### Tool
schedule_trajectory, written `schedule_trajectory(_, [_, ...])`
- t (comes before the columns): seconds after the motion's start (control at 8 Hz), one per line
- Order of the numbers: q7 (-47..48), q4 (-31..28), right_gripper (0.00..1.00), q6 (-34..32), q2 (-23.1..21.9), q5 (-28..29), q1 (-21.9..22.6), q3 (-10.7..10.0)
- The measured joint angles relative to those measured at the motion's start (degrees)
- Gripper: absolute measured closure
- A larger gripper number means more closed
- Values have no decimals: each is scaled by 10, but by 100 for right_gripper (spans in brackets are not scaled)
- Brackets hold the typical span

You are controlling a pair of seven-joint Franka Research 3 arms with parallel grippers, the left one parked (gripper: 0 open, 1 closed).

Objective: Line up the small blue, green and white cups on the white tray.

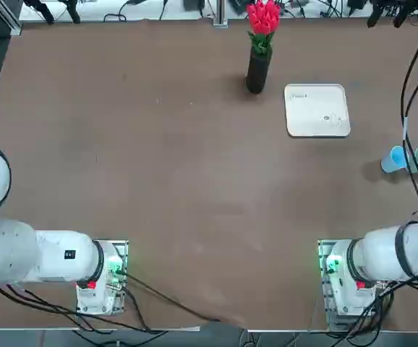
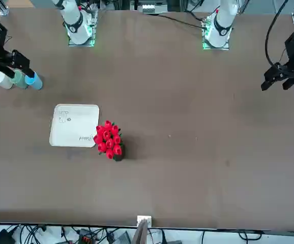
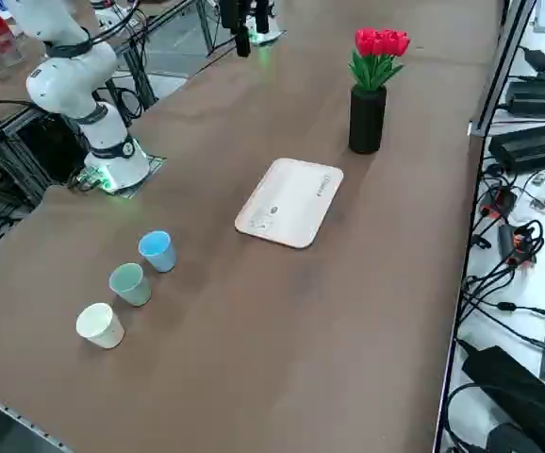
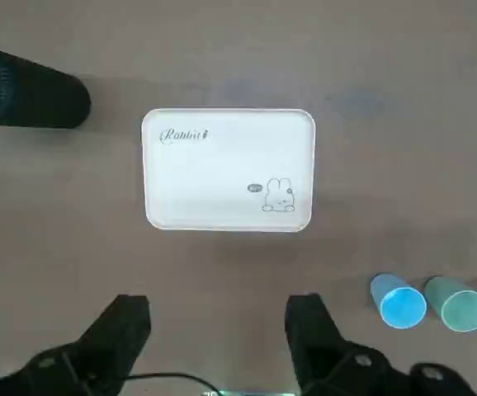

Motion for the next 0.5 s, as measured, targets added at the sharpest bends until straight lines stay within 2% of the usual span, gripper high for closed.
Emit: schedule_trajectory(0.5, [-1, 1, 0, -27, 7, -2, 0, 3])
